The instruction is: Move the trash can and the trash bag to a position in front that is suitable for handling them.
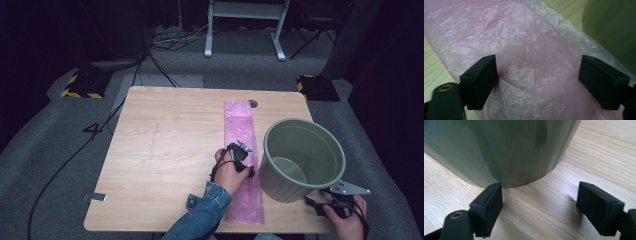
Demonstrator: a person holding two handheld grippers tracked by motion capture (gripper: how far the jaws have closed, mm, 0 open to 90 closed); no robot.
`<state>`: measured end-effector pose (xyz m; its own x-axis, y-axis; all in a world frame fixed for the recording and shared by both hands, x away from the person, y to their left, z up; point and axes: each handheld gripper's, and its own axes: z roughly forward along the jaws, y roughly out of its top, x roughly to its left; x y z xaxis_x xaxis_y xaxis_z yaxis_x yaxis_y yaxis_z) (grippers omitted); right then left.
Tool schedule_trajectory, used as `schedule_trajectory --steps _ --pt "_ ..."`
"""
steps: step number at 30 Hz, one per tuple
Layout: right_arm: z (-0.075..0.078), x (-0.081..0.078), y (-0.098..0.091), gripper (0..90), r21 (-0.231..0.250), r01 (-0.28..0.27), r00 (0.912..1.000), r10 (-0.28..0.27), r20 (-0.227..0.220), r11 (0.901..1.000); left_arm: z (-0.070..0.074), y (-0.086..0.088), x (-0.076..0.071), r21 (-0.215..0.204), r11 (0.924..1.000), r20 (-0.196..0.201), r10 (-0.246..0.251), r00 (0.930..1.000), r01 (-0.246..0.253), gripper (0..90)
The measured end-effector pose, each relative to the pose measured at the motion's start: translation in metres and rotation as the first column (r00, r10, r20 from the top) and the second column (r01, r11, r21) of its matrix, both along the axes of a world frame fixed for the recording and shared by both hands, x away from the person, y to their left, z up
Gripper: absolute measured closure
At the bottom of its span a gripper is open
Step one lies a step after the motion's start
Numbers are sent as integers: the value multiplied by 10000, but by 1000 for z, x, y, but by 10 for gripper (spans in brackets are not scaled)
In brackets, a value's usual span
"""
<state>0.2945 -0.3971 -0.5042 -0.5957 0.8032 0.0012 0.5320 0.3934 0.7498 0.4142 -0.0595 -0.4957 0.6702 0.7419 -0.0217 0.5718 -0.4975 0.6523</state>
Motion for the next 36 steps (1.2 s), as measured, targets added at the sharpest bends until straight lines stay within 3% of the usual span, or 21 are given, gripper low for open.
schedule_trajectory --steps 5,10,13,20,24,27,30,35,36 --pt "0 0 0 211 2 -3 10000 3 3 10000 -2 -5 -1 28 9999 60 140 9999 -140 108" --pt "0 0 0 211 4 -3 10000 3 -1 10000 -4 -2 -2 -228 9996 348 183 9992 -175 121" --pt "0 0 0 211 6 -7 10000 7 -2 10000 -3 2 -2 -260 9995 440 209 9988 -197 226" --pt "0 0 0 210 8 -12 10000 12 -9 10000 -2 19 -6 -537 9982 704 -243 9972 281 548" --pt "0 0 0 208 10 -13 10000 13 -11 10000 -1 25 -8 -598 9967 642 -514 9966 553 726" --pt "0 1 1 204 -5 -38 10000 38 -8 10000 -1 40 -10 -1024 9912 210 -820 9964 837 847" --pt "0 2 2 200 -1 -27 10000 26 -29 10000 -4 51 -12 -1498 9824 226 -1091 9938 1113 880" --pt "0 3 3 197 -14 -30 10000 30 -29 10000 -3 60 -18 -1274 9803 377 -1475 9883 1512 889" --pt "0 4 4 197 -5 -43 10000 43 -30 10000 0 65 -21 -1349 9751 505 -1706 9841 1759 891"
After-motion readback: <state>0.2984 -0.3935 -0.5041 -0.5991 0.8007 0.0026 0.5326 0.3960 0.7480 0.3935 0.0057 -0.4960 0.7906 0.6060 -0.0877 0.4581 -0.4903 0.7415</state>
